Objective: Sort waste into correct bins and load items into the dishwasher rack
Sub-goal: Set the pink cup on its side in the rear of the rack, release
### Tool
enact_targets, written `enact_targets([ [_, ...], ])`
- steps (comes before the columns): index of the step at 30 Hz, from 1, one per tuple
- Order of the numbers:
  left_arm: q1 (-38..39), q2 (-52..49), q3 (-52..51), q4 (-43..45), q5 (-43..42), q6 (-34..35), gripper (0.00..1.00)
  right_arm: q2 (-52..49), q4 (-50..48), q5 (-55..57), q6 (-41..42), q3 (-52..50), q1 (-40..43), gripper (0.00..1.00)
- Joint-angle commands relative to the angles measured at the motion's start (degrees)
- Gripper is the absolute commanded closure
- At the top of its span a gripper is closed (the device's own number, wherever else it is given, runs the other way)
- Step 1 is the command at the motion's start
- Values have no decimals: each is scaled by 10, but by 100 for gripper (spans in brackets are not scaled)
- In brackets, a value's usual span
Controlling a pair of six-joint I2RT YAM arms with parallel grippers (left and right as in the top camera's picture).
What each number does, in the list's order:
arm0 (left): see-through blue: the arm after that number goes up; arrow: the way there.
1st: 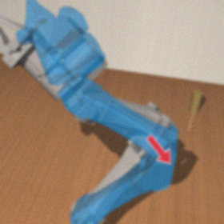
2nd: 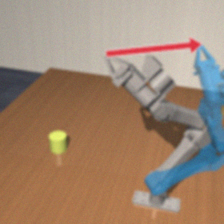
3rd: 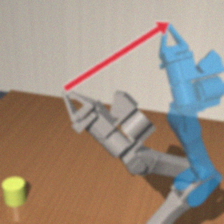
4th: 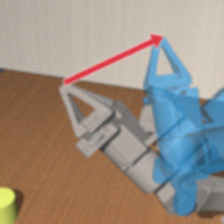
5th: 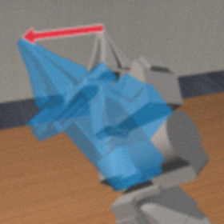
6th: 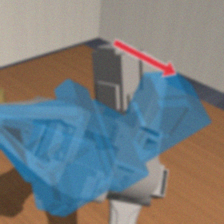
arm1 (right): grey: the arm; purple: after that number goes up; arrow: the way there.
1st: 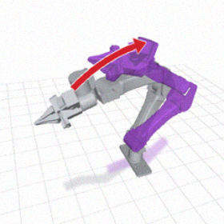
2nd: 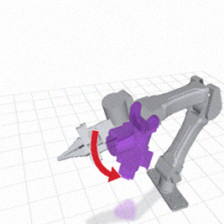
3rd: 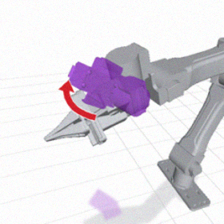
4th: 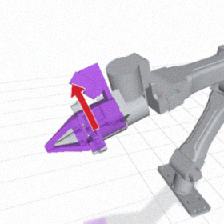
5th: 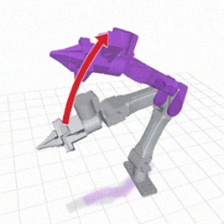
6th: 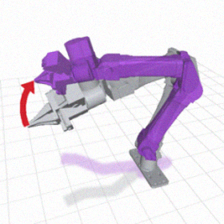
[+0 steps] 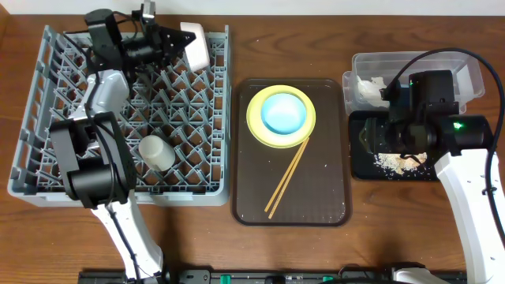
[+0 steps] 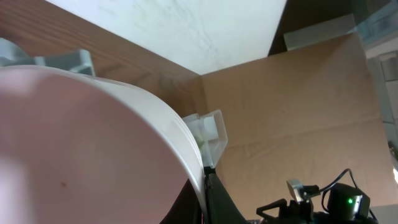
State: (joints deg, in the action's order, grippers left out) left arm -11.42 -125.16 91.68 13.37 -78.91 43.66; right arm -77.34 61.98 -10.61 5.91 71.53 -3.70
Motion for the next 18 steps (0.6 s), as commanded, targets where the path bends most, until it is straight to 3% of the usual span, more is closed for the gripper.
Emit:
enact_targets([
  [1, -7, 0, -1, 2, 2, -7, 94, 5, 2, 2, 7, 9, 4, 45],
  [8, -15, 0, -14, 0, 24, -21, 94, 5, 7, 2, 7, 9, 4, 45],
  [18, -42, 0, -16, -74, 77, -47, 90, 5, 8, 2, 7, 9, 4, 45],
])
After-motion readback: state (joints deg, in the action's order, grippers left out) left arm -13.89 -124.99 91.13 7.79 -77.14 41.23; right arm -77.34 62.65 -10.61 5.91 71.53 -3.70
